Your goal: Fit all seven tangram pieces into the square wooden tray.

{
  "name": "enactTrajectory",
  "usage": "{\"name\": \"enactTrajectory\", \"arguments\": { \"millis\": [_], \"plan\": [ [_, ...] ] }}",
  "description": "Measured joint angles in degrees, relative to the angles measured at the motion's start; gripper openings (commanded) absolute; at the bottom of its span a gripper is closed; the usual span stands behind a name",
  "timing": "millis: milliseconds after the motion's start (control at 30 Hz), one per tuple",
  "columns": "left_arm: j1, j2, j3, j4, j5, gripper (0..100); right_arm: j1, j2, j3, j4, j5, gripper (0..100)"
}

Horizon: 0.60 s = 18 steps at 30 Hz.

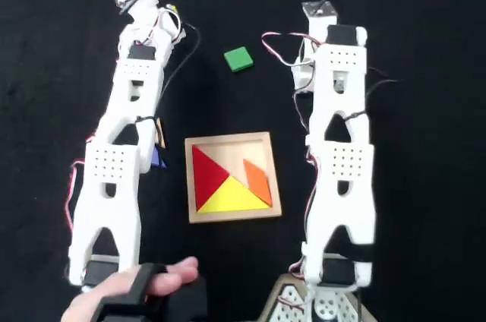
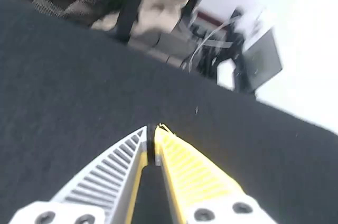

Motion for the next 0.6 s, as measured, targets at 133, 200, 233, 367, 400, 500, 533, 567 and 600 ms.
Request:
{"name": "enactTrajectory", "arguments": {
  "millis": [133,200,233,367,400,500,533,567,600],
  "plan": [
    [0.0,8.3,-8.7,-6.0,0.0,4,0.1,0.4,0.0,-0.4,0.0,1.1],
    [0.0,12.0,-13.2,-6.4,0.0,4,0.1,0.4,0.0,-0.4,0.0,1.1],
    [0.0,13.5,-15.5,-5.6,0.0,4,0.1,0.4,0.0,-0.4,0.0,1.1],
    [-0.7,15.8,-26.9,3.4,2.2,4,0.1,0.4,0.0,-0.4,0.0,1.1],
    [-1.5,15.8,-30.3,7.6,3.8,4,0.1,0.4,0.0,-0.4,0.0,1.1],
    [-3.9,14.2,-35.0,23.4,7.3,4,0.1,0.4,0.0,-1.0,0.0,1.1],
    [-4.2,13.0,-35.1,29.2,6.6,4,0.1,0.4,0.0,-1.1,0.0,1.1],
    [-4.2,11.7,-35.1,34.6,5.0,4,0.1,0.4,0.0,-1.1,0.0,1.1],
    [-4.1,10.0,-35.2,39.9,2.3,4,0.1,0.4,0.0,-1.1,0.0,1.1]
  ]
}}
